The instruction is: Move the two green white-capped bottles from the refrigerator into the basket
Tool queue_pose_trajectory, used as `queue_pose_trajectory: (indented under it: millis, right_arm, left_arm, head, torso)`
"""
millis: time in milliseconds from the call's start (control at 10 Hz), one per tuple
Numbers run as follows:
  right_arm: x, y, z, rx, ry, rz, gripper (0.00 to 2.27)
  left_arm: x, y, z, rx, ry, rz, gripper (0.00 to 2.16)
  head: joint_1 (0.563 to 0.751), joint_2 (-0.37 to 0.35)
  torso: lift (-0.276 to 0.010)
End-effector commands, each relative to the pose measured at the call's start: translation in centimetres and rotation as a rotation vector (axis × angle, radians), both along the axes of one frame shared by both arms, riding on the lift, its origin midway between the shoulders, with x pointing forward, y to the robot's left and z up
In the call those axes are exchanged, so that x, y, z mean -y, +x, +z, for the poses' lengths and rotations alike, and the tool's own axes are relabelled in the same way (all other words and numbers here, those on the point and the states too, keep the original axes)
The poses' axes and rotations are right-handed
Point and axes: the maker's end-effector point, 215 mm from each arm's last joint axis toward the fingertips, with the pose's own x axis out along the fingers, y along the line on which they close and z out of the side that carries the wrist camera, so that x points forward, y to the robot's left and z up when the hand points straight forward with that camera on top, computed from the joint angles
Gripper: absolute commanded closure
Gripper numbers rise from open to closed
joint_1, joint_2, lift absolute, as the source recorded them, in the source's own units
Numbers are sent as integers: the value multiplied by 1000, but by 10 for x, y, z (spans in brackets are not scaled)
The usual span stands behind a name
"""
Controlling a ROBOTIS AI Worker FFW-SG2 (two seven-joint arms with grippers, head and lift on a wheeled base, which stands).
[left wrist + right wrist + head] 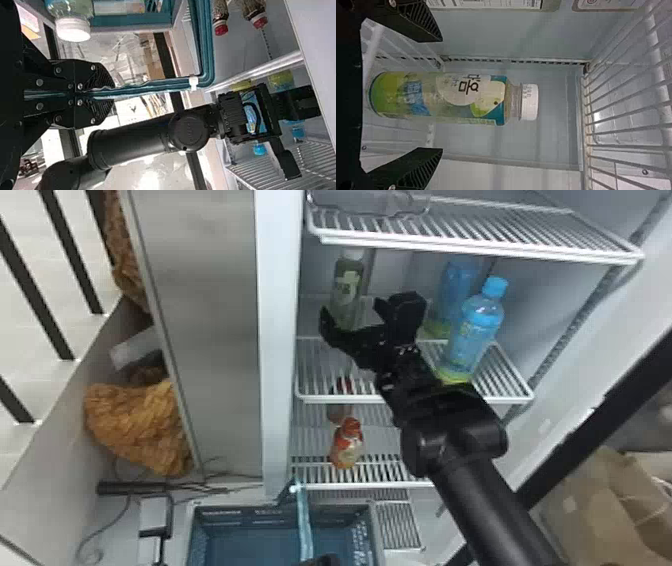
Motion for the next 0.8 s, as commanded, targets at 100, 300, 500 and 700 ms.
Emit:
queue_pose_trajectory:
  millis: [100,300,500,700]
  right_arm:
    - [1,10,-1,-8,-14,-12,44]
    - [-7,19,1,-6,-41,-7,44]
    - [-6,29,6,0,-55,-12,50]
    - [-4,35,9,0,-64,-27,142]
  left_arm:
    - [0,1,-1,-1,2,1,1176]
    - [0,2,0,1,2,0,1176]
    - [1,3,0,3,1,-3,1176]
    - [2,4,0,3,0,-3,1176]
  head:
    - [695,-158]
    - [695,-156]
    - [695,-149]
    - [695,-148]
  torso:
    - [-4]
    - [-4]
    - [-4]
    - [-4]
